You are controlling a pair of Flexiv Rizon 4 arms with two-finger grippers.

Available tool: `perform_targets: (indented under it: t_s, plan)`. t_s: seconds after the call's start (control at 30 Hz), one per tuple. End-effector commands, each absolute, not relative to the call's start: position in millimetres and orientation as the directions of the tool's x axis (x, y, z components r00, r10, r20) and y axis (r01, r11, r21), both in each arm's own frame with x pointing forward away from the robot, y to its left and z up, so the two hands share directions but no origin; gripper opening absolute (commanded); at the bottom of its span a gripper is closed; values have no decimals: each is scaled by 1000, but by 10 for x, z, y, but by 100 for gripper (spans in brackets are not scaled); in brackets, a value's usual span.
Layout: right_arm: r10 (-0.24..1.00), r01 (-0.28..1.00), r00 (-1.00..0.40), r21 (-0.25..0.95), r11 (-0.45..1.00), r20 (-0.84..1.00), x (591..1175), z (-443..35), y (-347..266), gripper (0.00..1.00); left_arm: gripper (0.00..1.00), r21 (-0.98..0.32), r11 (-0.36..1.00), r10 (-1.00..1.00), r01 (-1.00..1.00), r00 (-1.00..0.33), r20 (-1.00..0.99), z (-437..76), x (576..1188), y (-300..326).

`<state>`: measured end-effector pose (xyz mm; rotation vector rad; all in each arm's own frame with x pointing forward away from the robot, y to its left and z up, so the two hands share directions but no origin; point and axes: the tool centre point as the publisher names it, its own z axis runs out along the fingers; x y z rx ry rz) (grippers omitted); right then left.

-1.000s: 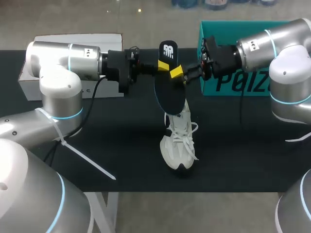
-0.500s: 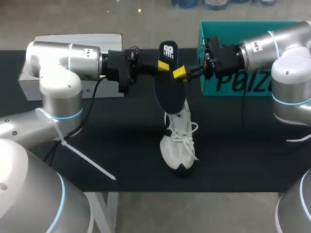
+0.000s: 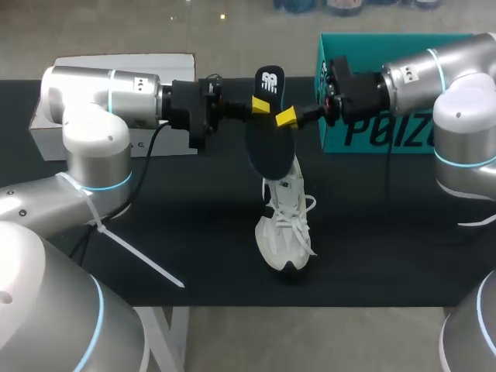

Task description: Take the shoe out of the shoebox, open the shoe tongue, remove and reinsert the insole, then place the shoe into the shoebox

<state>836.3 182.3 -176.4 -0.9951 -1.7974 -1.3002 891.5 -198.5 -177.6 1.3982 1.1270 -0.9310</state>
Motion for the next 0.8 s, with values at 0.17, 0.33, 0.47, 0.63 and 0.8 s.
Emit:
perform_targets:
  t_s: [0.17, 0.33, 0.47, 0.63, 0.8]
  plan:
    - [227, 876, -478, 438, 203, 849, 8266, -1662, 1782, 0, 100, 143, -22, 215, 990, 144, -966, -1663, 8846, -1928]
    - [242, 879, -472, 435, 193, 848, 8248, -1685, 1731, 0, 100, -61, -31, 220, 998, -53, -974, -1582, 8634, -1714]
    - [267, 892, -449, 413, 183, 853, 8244, -1724, 1706, 0, 100, -204, -34, 128, 978, -198, -972, -1616, 8421, -1483]
    - [267, 892, -449, 413, 183, 853, 8244, -1724, 1706, 0, 100, -319, 4, 46, 948, -319, -947, -1683, 8287, -1264]
    - [267, 892, -449, 413, 183, 853, 8244, -1724, 1706, 0, 100, -319, 4, 46, 948, -319, -947, -1683, 8287, -1264]
